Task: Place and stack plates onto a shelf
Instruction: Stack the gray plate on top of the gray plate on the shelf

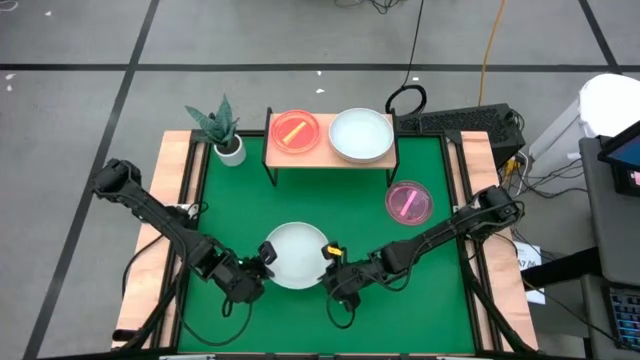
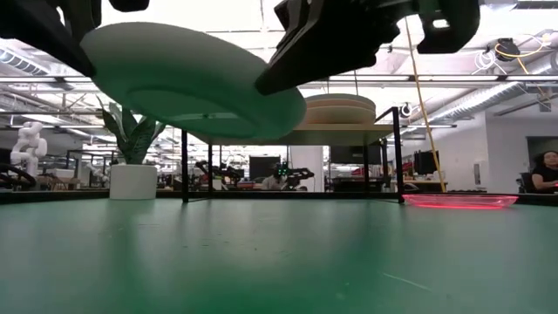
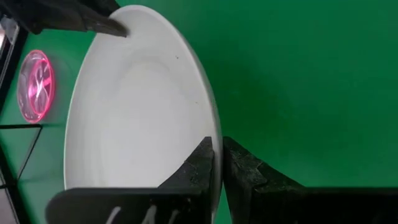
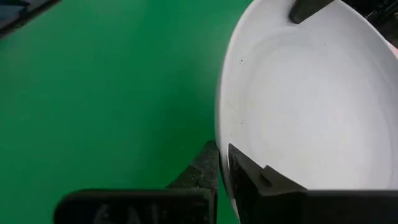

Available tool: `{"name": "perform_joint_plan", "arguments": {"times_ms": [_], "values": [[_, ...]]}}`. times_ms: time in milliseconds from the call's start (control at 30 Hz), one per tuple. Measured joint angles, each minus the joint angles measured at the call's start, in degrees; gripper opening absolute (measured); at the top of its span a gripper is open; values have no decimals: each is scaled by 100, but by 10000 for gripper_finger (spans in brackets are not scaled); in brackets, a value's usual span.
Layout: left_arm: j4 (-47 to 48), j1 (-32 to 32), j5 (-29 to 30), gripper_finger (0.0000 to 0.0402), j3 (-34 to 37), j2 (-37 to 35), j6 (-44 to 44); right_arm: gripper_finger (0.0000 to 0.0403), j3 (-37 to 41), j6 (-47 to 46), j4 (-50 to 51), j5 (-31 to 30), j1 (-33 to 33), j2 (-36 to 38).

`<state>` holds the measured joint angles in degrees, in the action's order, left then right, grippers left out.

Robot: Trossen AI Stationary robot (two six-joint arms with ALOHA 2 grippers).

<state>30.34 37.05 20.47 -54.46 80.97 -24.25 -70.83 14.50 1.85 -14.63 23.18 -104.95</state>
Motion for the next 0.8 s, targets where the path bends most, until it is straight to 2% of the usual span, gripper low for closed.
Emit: {"name": "perform_joint_plan", "arguments": {"times_ms": [133,200,400,567,800], "values": [[-47,-71,-8,25,4,0,195,7,7,0,19,-21,-2,2],[-87,-107,31,40,4,0,305,6,7,-6,27,-28,-2,2],[-392,-215,554,144,-18,-9,822,1,7,-136,-63,-346,-7,34],[-810,-205,518,234,-13,-2,980,0,7,-229,29,-307,13,123],[-1000,-155,674,309,-11,-9,969,0,7,-539,508,-533,72,489]]}}
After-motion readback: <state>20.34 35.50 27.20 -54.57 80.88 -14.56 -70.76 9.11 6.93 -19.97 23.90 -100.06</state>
